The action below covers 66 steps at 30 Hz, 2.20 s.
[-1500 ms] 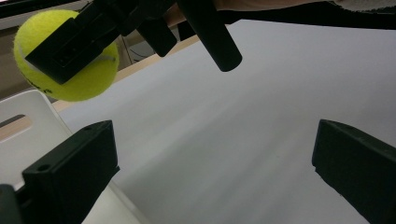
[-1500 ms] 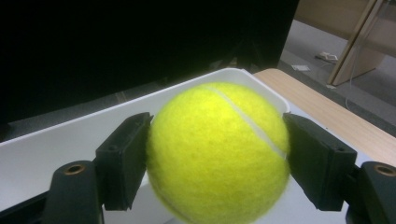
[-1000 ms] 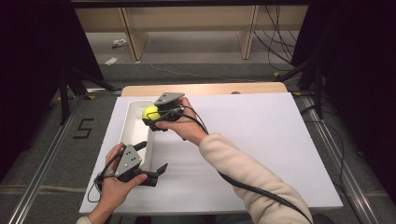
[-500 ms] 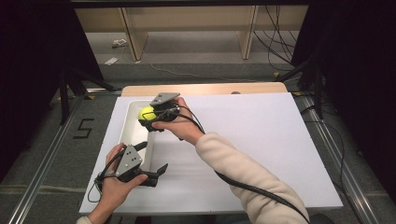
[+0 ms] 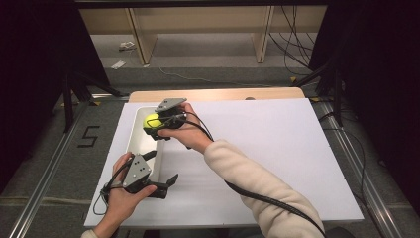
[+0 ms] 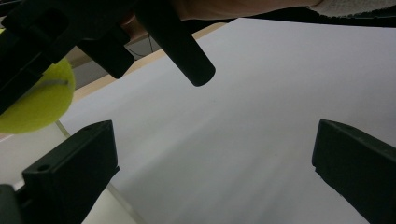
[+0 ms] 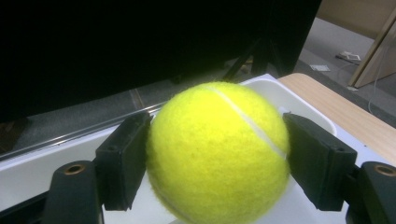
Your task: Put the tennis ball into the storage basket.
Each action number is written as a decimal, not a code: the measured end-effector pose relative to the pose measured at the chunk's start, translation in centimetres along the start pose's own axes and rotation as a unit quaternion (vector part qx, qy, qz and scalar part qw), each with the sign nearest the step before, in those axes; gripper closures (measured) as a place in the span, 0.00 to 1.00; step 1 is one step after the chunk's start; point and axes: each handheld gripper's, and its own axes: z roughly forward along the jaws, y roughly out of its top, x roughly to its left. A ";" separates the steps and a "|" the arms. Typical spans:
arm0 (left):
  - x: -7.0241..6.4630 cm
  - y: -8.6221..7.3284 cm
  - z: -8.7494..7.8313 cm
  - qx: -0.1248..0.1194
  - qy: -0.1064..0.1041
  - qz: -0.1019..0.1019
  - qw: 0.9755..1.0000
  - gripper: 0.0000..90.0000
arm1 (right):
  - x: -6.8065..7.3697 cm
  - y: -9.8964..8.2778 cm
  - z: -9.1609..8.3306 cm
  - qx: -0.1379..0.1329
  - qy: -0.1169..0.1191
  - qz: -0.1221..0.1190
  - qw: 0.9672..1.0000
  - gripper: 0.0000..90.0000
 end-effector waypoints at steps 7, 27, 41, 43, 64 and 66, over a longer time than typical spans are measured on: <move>0.0 0.0 0.0 0.000 0.000 0.002 1.000 0.00 | 0.1 0.1 0.4 0.004 0.005 -0.003 1.000 0.30; 0.0 0.0 0.0 0.000 0.001 0.001 1.000 0.00 | 0.4 0.5 1.1 0.006 0.011 -0.003 1.000 0.30; 0.0 0.0 0.0 0.000 0.001 0.001 1.000 0.00 | 0.4 0.3 1.9 0.012 0.016 0.001 1.000 0.30; 0.0 0.0 0.0 0.000 0.001 0.001 1.000 0.00 | 0.4 0.3 2.1 0.012 0.016 0.001 1.000 0.30; 0.0 0.0 0.0 0.000 0.001 0.001 1.000 0.00 | 0.4 -0.1 3.1 0.026 0.022 0.009 0.999 0.30; 0.0 0.0 0.0 0.000 0.000 0.001 1.000 0.00 | 0.4 -0.1 3.2 0.028 0.024 0.010 0.999 0.30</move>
